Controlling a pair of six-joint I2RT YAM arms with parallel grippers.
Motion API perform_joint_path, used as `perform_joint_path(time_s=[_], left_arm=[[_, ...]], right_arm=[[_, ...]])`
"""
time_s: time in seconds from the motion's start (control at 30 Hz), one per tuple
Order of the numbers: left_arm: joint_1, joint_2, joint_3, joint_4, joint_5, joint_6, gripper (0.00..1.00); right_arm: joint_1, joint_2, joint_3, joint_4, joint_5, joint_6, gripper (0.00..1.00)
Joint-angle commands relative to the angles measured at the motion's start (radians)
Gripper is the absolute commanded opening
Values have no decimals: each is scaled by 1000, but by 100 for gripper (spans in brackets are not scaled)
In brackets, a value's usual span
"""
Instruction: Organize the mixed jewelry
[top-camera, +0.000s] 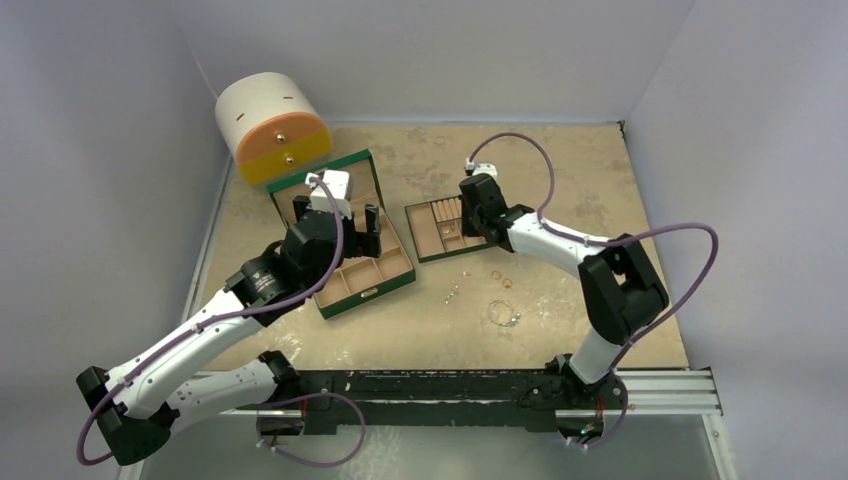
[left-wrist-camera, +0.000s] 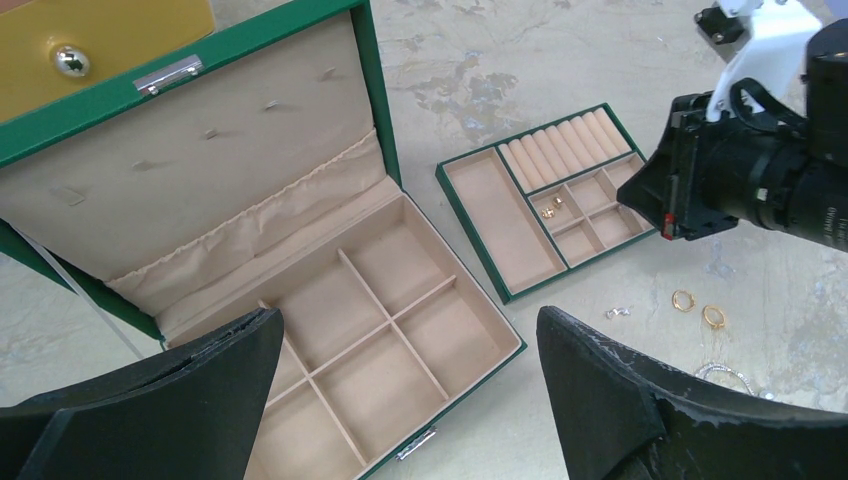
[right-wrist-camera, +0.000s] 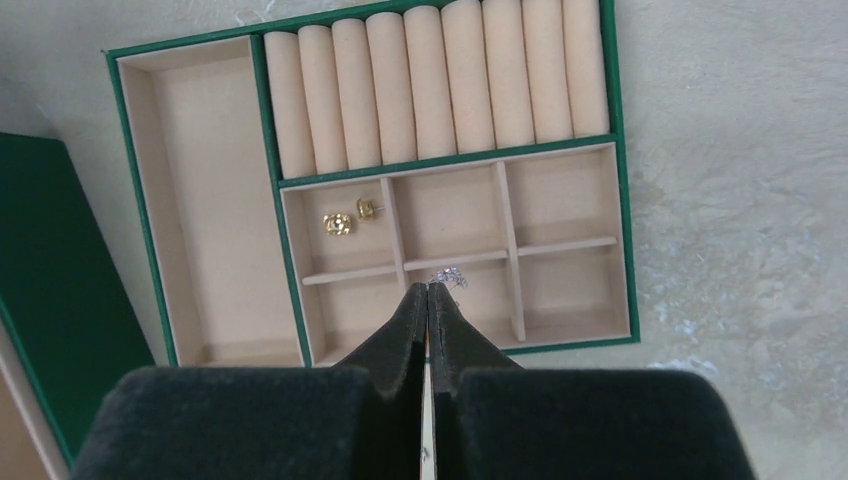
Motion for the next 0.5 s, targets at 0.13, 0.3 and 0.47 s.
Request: perform_joint_path(time_s=[0.13, 0.3, 0.47], left_arm=[[1, -4, 43, 14, -20, 16, 98], [1, -5, 42, 14, -22, 17, 98], [3, -4, 42, 12, -25, 18, 98]], right_arm=[[-32, 75, 84, 71, -57, 15, 0], [-42, 115, 101, 79, -69, 18, 0], [-44, 152, 113, 82, -77, 28, 0]])
